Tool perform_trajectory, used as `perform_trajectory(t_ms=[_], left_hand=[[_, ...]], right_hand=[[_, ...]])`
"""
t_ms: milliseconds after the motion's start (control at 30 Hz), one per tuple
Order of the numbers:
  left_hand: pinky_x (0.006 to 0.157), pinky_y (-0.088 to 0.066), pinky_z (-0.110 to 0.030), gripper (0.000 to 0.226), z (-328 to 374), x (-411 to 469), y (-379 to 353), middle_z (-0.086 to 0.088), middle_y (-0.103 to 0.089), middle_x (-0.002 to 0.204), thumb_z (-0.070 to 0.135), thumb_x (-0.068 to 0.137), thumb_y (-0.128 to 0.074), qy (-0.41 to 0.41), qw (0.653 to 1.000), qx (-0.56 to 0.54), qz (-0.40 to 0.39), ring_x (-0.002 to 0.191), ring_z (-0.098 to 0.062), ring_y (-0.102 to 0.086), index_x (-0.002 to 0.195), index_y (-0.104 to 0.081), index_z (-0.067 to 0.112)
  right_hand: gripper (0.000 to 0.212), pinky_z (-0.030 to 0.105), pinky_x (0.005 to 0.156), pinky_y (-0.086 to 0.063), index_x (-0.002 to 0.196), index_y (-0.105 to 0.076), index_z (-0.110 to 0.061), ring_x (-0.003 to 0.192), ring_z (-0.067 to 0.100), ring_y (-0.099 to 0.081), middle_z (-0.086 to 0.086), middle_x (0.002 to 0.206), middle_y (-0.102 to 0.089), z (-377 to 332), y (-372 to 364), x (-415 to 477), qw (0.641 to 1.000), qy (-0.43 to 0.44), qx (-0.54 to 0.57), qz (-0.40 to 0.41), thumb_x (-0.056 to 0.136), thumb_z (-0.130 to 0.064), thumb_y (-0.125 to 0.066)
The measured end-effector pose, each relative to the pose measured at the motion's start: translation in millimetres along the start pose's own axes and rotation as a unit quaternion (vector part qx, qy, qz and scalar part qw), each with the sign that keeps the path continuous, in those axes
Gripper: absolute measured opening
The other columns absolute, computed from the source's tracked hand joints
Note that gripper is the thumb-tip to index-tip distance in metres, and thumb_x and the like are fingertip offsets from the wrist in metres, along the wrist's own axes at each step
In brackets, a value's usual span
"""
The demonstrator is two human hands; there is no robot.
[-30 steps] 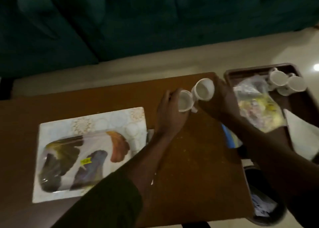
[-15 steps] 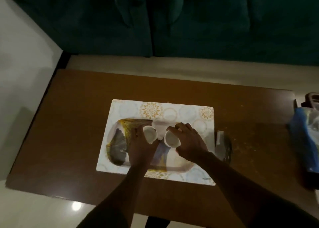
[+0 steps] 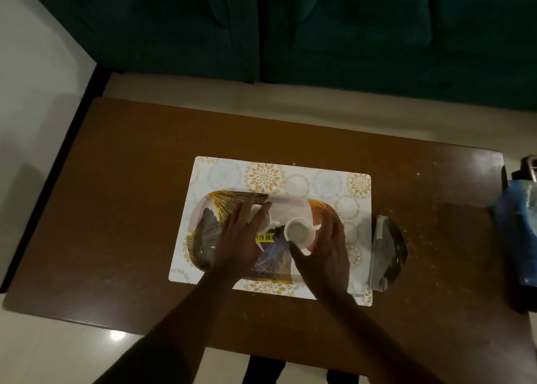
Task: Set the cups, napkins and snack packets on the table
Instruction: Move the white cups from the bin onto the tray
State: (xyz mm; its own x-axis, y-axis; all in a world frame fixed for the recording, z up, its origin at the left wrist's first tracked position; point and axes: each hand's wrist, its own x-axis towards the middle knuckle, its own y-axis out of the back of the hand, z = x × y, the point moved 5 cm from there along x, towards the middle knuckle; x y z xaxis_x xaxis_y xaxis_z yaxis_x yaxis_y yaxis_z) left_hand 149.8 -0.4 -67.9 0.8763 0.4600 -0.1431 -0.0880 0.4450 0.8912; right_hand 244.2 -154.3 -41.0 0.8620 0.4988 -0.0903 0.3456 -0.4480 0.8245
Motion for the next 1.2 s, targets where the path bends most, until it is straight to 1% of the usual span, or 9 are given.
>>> perform_trajectory(t_ms=[100,200,267,367,433,500,667,1000,1200], left_hand=[[0.093,-0.054,-0.043,0.072,-9.8,3.3,0.3,-0.003,-0.030,0.156,-0.001,0.085,-0.057,0.025,0.999,-0.027,-0.025,0.139,-0.028,-0.038,0.147,-0.036,0.029],[0.087,-0.052,-0.035,0.071,-14.4,3.9,6.4,-0.010,-0.045,0.139,0.033,0.080,-0.074,0.124,0.988,-0.093,0.023,0.121,-0.025,-0.053,0.141,-0.041,0.018],[0.085,-0.048,-0.030,0.079,-12.2,3.5,7.9,-0.012,-0.047,0.134,0.037,0.074,-0.080,0.154,0.976,-0.144,0.049,0.117,-0.025,-0.053,0.138,-0.043,0.011],[0.091,-0.050,-0.035,0.076,-7.4,2.3,5.4,-0.014,-0.047,0.135,0.022,0.076,-0.080,0.146,0.971,-0.177,0.063,0.121,-0.028,-0.052,0.140,-0.041,0.012],[0.092,-0.050,-0.040,0.069,-8.5,3.6,4.8,-0.015,-0.050,0.132,0.016,0.080,-0.076,0.149,0.970,-0.172,0.081,0.120,-0.031,-0.054,0.140,-0.044,0.014],[0.091,-0.050,-0.040,0.063,-9.7,7.0,2.8,-0.016,-0.055,0.129,0.016,0.080,-0.075,0.147,0.971,-0.167,0.092,0.118,-0.032,-0.057,0.137,-0.048,0.012],[0.093,-0.051,-0.042,0.059,-14.2,16.4,0.5,-0.014,-0.059,0.129,0.017,0.081,-0.075,0.123,0.974,-0.169,0.087,0.119,-0.030,-0.056,0.135,-0.052,0.010],[0.097,-0.040,-0.025,0.063,-22.6,24.3,3.8,-0.014,-0.052,0.137,0.019,0.082,-0.074,0.111,0.974,-0.185,0.064,0.126,-0.026,-0.051,0.139,-0.048,0.010],[0.100,-0.046,-0.043,0.093,-20.8,17.0,12.7,-0.013,-0.036,0.145,0.029,0.073,-0.079,0.086,0.982,-0.168,0.025,0.133,-0.030,-0.041,0.150,-0.027,0.020]], right_hand=[[0.091,0.038,0.080,-0.056,0.139,-0.037,-0.012,0.126,0.027,-0.045,0.011,0.141,-0.041,-5.9,-14.2,2.8,0.998,-0.050,-0.008,-0.039,0.069,-0.053,-0.077],[0.065,0.043,0.086,-0.053,0.129,-0.052,-0.009,0.122,0.030,-0.047,0.015,0.134,-0.046,-17.4,-18.7,12.0,0.998,-0.026,-0.005,-0.049,0.075,-0.033,-0.078],[0.055,0.043,0.096,-0.046,0.126,-0.059,-0.006,0.124,0.034,-0.048,0.018,0.132,-0.052,-25.4,-18.9,15.6,0.998,0.035,-0.011,-0.052,0.075,-0.018,-0.079],[0.062,0.033,0.102,-0.036,0.128,-0.056,-0.003,0.127,0.034,-0.046,0.018,0.132,-0.053,-26.4,-17.0,14.6,0.998,0.050,0.006,-0.043,0.073,-0.012,-0.081],[0.068,0.017,0.095,-0.028,0.129,-0.053,-0.001,0.121,0.028,-0.049,0.017,0.129,-0.053,-25.2,-16.5,13.8,0.999,0.025,0.021,-0.038,0.071,-0.019,-0.083],[0.066,0.011,0.086,-0.025,0.125,-0.054,0.000,0.112,0.027,-0.054,0.016,0.122,-0.057,-24.7,-19.1,14.1,0.998,0.014,0.035,-0.040,0.071,-0.023,-0.084],[0.064,0.017,0.091,-0.033,0.129,-0.052,-0.004,0.116,0.022,-0.055,0.012,0.126,-0.060,-30.0,-26.2,20.8,0.996,0.007,0.068,-0.053,0.075,-0.022,-0.081],[0.064,0.016,0.088,-0.035,0.129,-0.052,-0.006,0.114,0.020,-0.055,0.010,0.125,-0.060,-34.5,-28.8,35.7,0.997,0.021,0.062,-0.041,0.074,-0.024,-0.081],[0.089,0.023,0.091,-0.036,0.137,-0.043,-0.005,0.118,0.024,-0.053,0.013,0.129,-0.056,-33.9,-25.8,35.7,0.996,0.030,0.064,-0.054,0.064,-0.030,-0.087]])
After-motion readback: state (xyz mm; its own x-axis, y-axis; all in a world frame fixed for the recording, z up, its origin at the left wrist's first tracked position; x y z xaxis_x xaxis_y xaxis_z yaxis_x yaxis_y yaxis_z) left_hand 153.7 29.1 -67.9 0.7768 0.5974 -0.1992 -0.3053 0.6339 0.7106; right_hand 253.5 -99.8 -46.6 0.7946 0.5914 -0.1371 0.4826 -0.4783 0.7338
